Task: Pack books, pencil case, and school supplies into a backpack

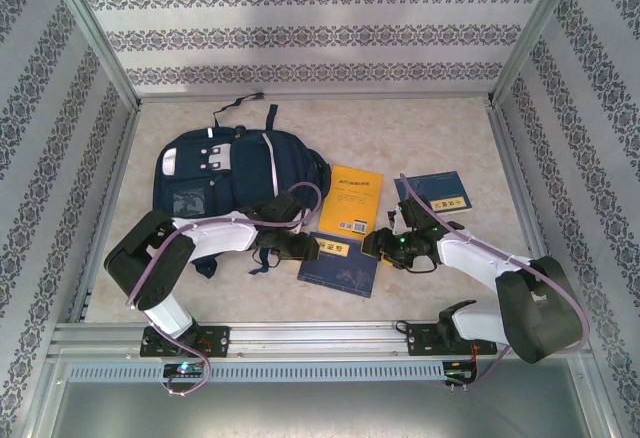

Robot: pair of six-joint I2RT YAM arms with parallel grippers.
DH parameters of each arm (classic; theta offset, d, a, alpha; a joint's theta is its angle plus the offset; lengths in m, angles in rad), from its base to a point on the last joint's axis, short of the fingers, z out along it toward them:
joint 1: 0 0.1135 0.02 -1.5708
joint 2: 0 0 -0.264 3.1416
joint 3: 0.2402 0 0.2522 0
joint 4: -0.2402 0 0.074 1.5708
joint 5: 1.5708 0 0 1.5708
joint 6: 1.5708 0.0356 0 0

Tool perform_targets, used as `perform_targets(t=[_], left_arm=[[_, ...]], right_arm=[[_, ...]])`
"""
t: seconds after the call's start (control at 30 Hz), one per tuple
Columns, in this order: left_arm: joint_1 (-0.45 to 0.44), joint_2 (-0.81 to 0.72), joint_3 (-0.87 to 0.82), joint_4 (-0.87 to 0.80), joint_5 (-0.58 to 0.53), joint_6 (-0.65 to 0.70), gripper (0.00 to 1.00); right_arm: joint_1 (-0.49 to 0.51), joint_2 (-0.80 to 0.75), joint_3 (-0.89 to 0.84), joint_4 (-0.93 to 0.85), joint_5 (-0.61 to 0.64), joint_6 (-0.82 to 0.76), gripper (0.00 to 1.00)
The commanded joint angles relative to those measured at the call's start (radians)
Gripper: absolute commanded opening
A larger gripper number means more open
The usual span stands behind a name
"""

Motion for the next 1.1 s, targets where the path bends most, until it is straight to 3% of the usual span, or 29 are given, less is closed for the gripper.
perform_targets(t=[0.0, 0.4, 0.67, 0.8, 1.07], left_arm=[[-0.036, 0.069, 0.020, 0.098, 0.034, -0.006, 0.41], [-0.043, 0.080, 0.029, 0.084, 0.029, 0.007, 0.37], [-0.044, 0.076, 0.025, 0.106, 0.058, -0.005, 0.33], [-0.044, 0.061, 0.027, 0.088, 0.055, -0.004, 0.33], [-0.029, -0.148, 0.024, -0.077, -0.056, 0.006, 0.52]], right_arm=[[0.013, -0.026, 0.005, 0.005, -0.057, 0.017, 0.52], [0.019, -0.103, 0.026, -0.057, -0.047, 0.013, 0.19], [0.061, -0.052, 0.031, -0.001, -0.061, 0.014, 0.19], [0.061, -0.078, 0.037, -0.026, -0.016, 0.017, 0.01], [-0.005, -0.179, 0.023, -0.069, -0.033, 0.068, 0.00]])
